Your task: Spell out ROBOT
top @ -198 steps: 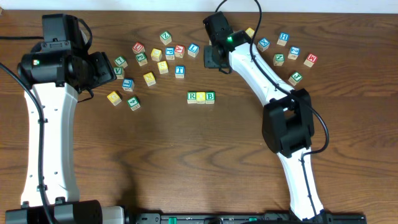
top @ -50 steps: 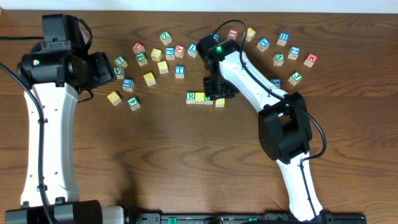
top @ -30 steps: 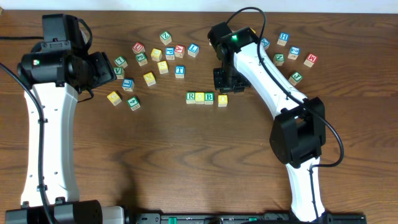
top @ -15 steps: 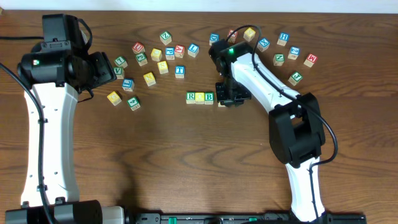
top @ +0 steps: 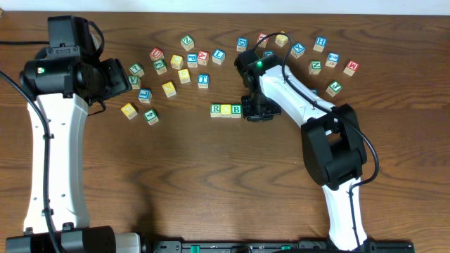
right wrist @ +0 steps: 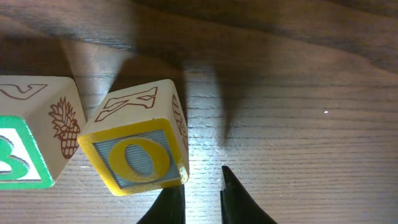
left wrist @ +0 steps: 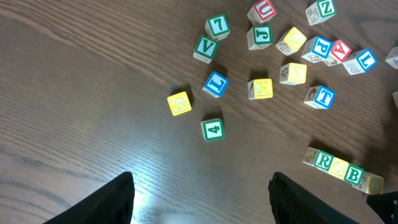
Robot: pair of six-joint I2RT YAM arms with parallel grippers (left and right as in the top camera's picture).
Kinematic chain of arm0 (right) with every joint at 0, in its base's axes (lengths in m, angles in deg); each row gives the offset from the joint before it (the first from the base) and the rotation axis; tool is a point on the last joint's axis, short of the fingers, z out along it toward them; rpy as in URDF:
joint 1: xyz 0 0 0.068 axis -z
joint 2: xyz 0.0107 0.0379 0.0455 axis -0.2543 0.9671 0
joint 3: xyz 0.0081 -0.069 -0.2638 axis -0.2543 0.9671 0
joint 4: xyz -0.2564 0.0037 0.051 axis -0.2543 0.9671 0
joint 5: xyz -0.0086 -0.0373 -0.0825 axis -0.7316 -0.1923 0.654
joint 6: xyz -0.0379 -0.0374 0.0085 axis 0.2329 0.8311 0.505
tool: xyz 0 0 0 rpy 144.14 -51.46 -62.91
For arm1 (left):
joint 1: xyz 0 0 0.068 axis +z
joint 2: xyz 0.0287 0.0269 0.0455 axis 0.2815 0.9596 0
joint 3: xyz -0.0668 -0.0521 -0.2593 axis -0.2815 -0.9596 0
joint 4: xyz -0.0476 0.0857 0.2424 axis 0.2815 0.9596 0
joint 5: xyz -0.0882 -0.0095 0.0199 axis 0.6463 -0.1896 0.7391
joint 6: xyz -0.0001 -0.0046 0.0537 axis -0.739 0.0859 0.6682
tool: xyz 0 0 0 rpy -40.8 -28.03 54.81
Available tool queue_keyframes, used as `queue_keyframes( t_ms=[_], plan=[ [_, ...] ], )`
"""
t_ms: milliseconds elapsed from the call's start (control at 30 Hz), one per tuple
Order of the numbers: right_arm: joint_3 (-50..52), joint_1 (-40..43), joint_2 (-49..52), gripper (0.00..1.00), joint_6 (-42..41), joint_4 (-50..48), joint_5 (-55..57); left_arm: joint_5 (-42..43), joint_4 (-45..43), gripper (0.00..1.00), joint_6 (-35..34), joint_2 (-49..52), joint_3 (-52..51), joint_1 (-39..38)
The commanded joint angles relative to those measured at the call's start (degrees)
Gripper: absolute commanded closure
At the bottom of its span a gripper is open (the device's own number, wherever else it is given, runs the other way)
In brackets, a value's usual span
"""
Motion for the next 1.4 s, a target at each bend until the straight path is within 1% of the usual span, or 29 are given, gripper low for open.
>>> queue_keyframes(
  t_ms=[0, 133, 233, 300, 400, 667, 1067, 1267, 1367],
  plan=[
    [0.2, -0.5, -0.4, 0.89, 1.6, -0.1, 0.2, -0.1, 0.0, 0.31, -0.5, 0.6, -0.7, 0.2],
    [-0.1, -0.9, -0.9, 0.96, 2.0, 0.1, -0.2, -0.1, -0.1, 0.32, -0.5, 0.6, -0.7, 0.2],
    [-0.2, -0.6, -2.7, 0.97, 2.0, 0.8, -0.3, -0.1, -0.1, 0.32, -0.5, 0.6, -0.7, 0.2],
    [-0.2, 0.1, -4.1, 0.96, 1.9, 1.1, 0.2, -0.1, -0.1, 0.32, -0.5, 0.6, -0.7, 0.2],
    [-0.2, 1.7, -5.2, 0.91, 1.5, 0.8, 1.8, -0.1, -0.1, 0.32, -0.5, 0.6, -0.7, 0.2],
    [0.2, 2.7, -3.8, 0.87, 1.5, -2.6, -0.1, -0.1, -0.1, 0.32, -0.5, 0.6, -0.7, 0.2],
    [6.1, 2.6, -3.8, 0.88, 0.2, -7.4, -1.4, -0.1, -0.1, 0.32, -0.5, 0.6, -0.7, 0.2],
    [6.4, 2.6, -3.8, 0.89, 0.3, -8.0, -1.7, -0.1, -0.1, 0.32, -0.5, 0.6, -0.7, 0.2],
    [6.4, 2.6, -3.8, 0.88, 1.9, -8.4, -2.5, -0.1, -0.1, 0.32, -0.5, 0.6, -0.7, 0.2]
  ],
)
